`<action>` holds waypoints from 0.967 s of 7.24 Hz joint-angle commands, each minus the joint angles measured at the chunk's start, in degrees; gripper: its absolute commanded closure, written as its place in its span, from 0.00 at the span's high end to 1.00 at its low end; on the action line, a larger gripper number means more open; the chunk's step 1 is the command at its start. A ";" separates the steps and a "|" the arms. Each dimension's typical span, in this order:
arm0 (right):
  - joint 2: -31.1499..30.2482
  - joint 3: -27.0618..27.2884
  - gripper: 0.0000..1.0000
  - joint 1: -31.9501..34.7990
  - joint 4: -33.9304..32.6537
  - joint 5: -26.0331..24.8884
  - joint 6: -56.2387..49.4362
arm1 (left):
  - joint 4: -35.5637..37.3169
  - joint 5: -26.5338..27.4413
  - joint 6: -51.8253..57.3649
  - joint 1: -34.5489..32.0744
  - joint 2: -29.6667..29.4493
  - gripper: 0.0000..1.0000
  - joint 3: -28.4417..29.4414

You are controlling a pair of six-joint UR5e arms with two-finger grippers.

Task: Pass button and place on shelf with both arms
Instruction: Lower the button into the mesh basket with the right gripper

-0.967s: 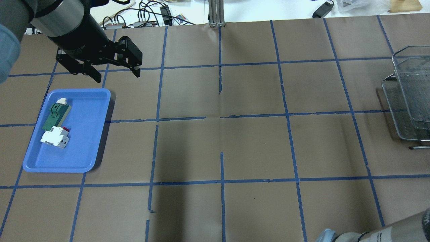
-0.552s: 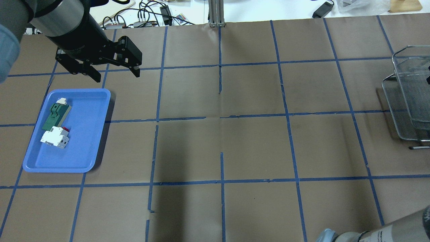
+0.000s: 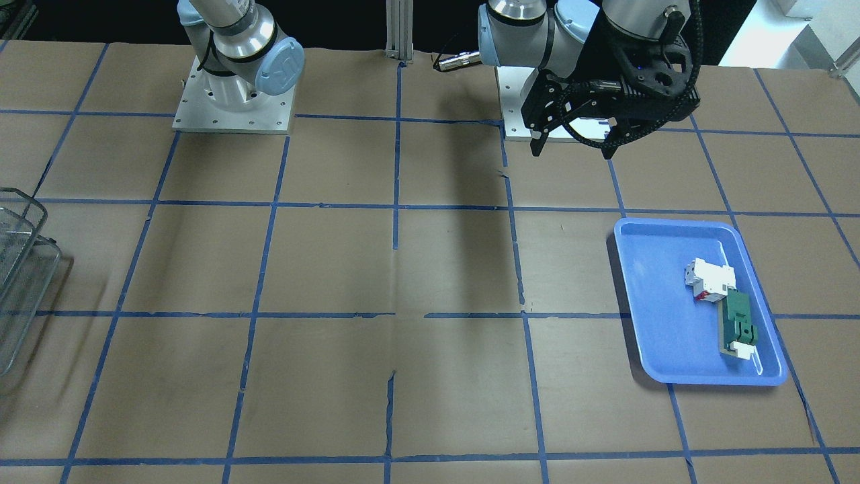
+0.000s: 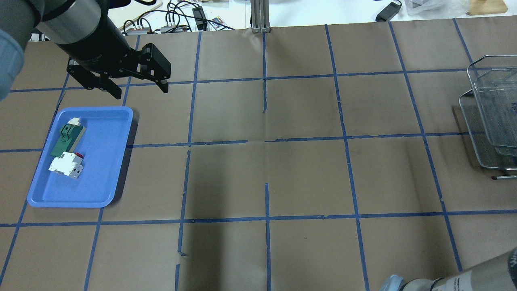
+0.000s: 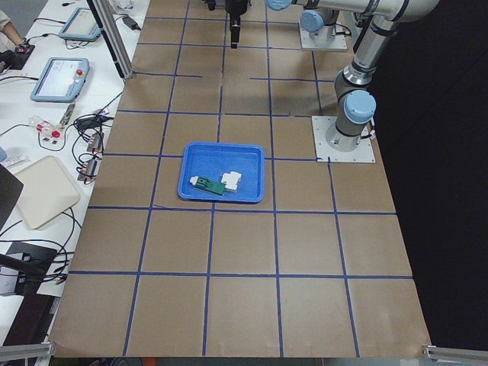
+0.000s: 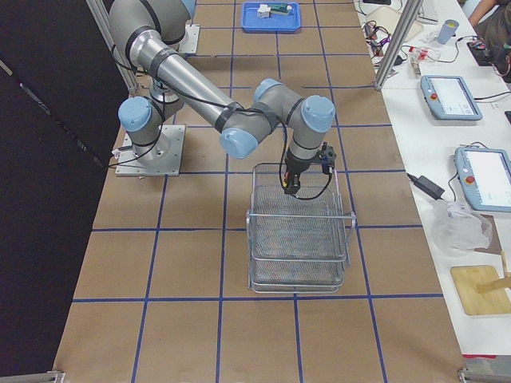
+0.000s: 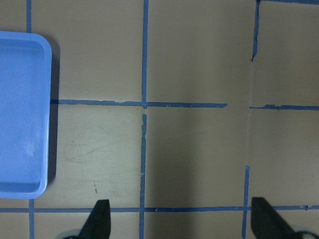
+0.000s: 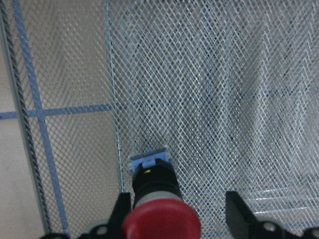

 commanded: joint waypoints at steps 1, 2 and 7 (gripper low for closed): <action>-0.81 -1.18 1.00 0.08 2.52 -4.02 -0.23 | -0.07 -0.08 0.00 0.00 0.00 1.00 0.00; -0.81 -2.23 1.00 0.08 2.78 -4.21 -0.41 | 0.02 -0.08 0.00 0.00 0.00 1.00 0.00; -12.64 -0.77 1.00 12.33 5.59 0.62 9.64 | 0.11 -0.16 0.00 0.00 0.00 1.00 -0.26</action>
